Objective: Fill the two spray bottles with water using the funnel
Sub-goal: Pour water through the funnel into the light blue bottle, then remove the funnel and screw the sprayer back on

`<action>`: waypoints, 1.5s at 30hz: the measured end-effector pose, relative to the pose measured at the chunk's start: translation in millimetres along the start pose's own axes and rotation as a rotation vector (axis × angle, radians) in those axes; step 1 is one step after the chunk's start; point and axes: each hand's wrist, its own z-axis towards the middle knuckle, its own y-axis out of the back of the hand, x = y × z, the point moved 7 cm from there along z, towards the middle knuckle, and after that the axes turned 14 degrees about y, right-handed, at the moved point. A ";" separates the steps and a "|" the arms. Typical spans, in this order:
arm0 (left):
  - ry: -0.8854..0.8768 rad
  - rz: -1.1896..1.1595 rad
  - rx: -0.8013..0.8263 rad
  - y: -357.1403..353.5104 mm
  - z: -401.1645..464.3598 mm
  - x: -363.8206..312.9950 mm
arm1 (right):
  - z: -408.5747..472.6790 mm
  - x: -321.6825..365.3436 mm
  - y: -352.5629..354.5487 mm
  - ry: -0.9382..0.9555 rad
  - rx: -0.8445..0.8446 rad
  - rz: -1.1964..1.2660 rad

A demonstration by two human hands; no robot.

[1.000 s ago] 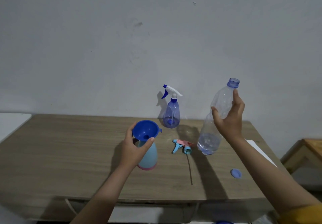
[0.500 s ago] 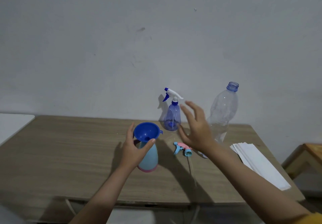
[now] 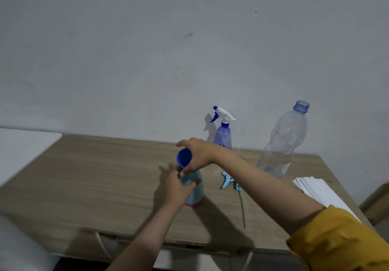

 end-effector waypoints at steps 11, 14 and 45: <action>-0.096 -0.039 -0.055 -1.2 12.0 17.5 | -69.0 -28.6 33.0 -0.020 -0.511 0.344; -0.103 -0.077 -0.061 -3.7 17.6 25.2 | -98.7 -54.2 3.1 -0.162 -0.749 0.572; -0.125 0.046 -0.116 -3.3 19.7 36.3 | -162.7 -60.8 -146.3 -0.382 -1.280 0.258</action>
